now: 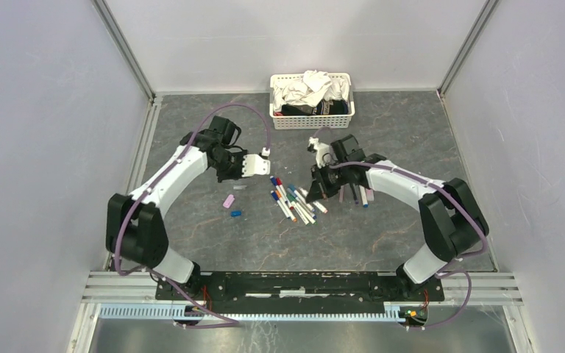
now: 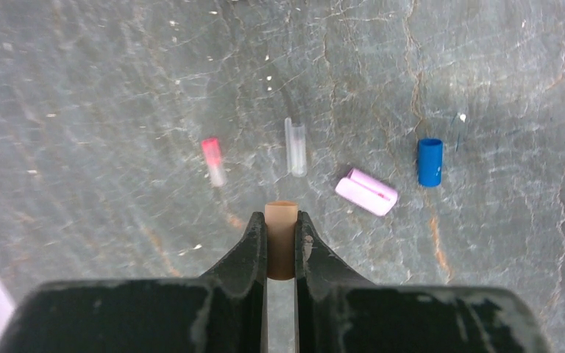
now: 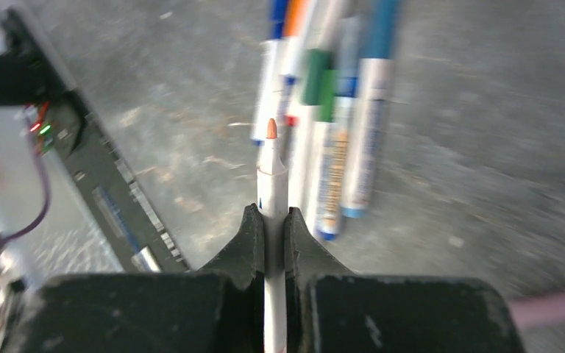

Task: Open the pen caps

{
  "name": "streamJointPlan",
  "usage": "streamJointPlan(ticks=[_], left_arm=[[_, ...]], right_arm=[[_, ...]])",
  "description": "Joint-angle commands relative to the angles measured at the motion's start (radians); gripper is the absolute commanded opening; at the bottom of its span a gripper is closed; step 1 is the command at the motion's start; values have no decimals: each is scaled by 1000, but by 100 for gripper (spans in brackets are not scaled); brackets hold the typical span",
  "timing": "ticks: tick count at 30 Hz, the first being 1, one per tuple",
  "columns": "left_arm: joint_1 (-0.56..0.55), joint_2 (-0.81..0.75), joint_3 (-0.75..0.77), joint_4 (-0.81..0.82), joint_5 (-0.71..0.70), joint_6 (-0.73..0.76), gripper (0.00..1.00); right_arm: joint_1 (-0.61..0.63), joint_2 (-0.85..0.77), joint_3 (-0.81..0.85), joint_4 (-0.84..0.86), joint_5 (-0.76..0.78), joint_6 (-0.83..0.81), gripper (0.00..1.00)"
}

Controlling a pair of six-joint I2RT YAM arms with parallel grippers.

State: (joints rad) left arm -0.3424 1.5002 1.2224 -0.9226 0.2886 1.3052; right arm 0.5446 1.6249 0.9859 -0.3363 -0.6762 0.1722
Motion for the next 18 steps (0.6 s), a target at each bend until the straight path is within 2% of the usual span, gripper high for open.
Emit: streamJointPlan(ticks=[1,4,12,18], left_arm=[[1,78,-38,103,0,-201,2],[1,108,-83,147,-29,-268,3],[4,149,-132,222,-30,-345,13],[3,166,-147,237,-27,-370,20]], right_arm=[[-55,-64,15,-29,342,20,0],[-79,-101,3,-27,505,35,0],[-132,-116,-32,15,705,82,0],[-135,-91,-76,74,702,109,0]])
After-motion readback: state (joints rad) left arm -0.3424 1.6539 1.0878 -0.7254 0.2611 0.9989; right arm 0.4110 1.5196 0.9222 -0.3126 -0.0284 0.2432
